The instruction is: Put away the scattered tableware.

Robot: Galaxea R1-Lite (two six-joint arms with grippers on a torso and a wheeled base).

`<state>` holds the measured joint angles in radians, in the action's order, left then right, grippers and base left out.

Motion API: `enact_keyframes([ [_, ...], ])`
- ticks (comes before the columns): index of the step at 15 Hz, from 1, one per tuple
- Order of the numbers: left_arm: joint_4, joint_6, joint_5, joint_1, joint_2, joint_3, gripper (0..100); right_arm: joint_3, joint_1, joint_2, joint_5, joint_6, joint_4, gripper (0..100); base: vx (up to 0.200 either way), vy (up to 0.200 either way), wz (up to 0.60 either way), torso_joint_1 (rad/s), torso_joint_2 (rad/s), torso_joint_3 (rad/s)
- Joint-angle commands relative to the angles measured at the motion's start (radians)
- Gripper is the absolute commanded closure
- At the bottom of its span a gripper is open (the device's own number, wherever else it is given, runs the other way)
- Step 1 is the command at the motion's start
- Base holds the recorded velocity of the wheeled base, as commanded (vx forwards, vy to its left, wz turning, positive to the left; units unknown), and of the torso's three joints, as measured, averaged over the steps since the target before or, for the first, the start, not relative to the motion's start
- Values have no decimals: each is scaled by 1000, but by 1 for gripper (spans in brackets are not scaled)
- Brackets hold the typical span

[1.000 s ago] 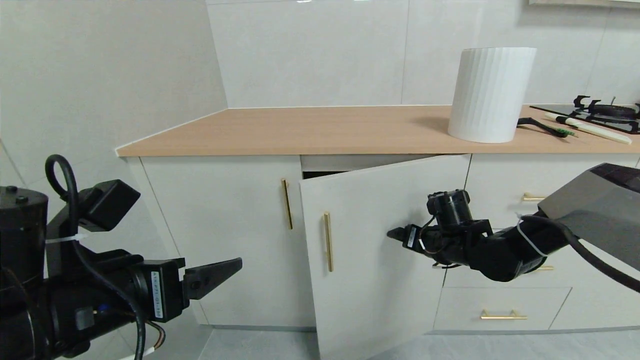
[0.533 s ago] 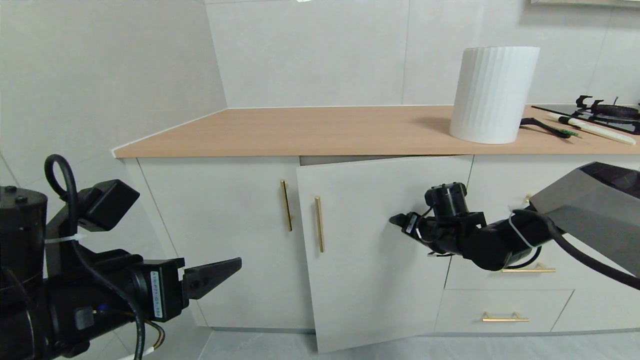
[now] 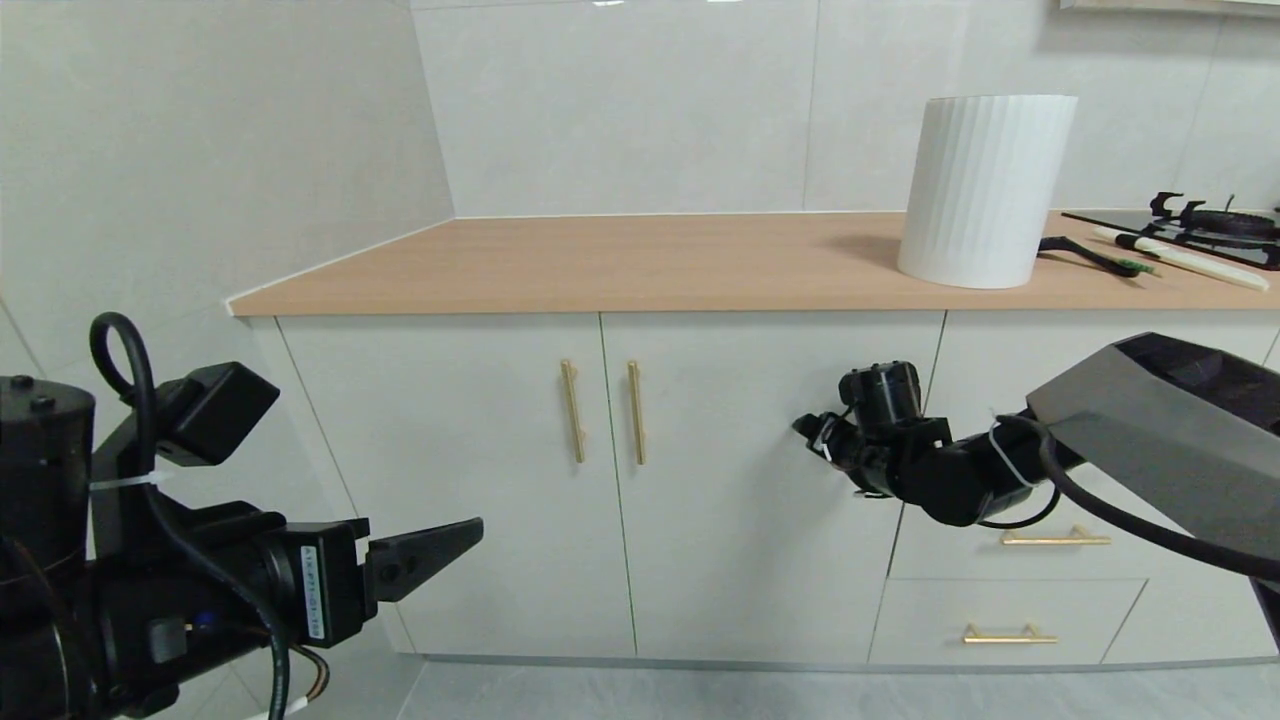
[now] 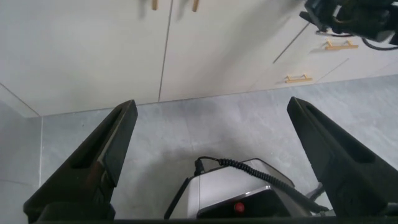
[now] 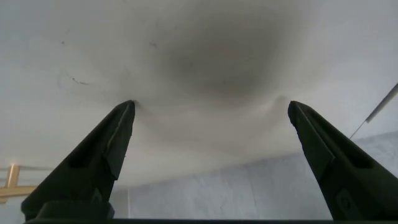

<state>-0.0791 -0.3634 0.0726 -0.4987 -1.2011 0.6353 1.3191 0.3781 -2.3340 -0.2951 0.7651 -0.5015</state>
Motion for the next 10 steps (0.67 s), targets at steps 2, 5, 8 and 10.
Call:
enact_keyframes([
  [2,-1,0,0,0,0,-2,0,26,-10,-31,-32,2,-8,0,0,0,0,0,0,0],
  [5,-1,0,0,0,0,-2,0,-18,-5,39,-18,3,-8,0,0,0,0,0,0,0],
  [8,-4,0,3,0,6,-2,0,-187,22,277,140,-4,-14,0,0,0,0,0,0,0],
  [10,-7,1,3,0,40,1,0,-284,36,481,217,-63,-8,0,0,0,0,0,0,0],
])
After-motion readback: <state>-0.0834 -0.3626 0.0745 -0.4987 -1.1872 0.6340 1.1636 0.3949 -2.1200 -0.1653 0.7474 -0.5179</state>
